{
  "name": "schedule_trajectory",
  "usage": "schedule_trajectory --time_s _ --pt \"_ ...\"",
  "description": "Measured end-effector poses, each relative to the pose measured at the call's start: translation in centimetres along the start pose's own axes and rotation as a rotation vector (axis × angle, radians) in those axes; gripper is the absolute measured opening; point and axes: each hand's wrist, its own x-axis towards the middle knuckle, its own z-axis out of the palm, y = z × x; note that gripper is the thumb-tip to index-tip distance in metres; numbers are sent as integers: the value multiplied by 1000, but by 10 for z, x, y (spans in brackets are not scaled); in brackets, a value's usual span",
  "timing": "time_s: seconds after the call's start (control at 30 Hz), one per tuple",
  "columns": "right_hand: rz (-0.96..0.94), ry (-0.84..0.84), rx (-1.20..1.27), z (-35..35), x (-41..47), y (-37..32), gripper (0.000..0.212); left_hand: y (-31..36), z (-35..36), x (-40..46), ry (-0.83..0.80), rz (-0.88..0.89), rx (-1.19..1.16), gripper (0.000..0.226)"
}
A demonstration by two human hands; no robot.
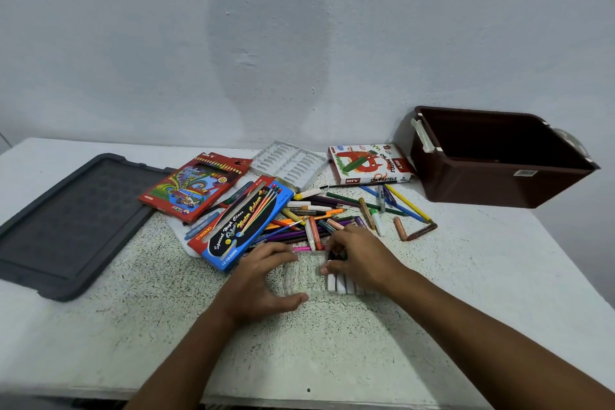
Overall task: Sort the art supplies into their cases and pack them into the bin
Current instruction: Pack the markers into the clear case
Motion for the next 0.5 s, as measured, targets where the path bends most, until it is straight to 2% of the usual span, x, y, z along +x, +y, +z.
schedule_trajectory --time_s 0.23,0.4,0.5 --pt "-10 8 -6 2 -1 -1 41 -1 0 0 2 11 -1 69" --pt "-28 -27 -39 -2 -2 -5 34 -2 1 0 10 18 1 68" --pt "-30 -63 -89 -2 0 -7 37 -2 1 0 12 20 0 69"
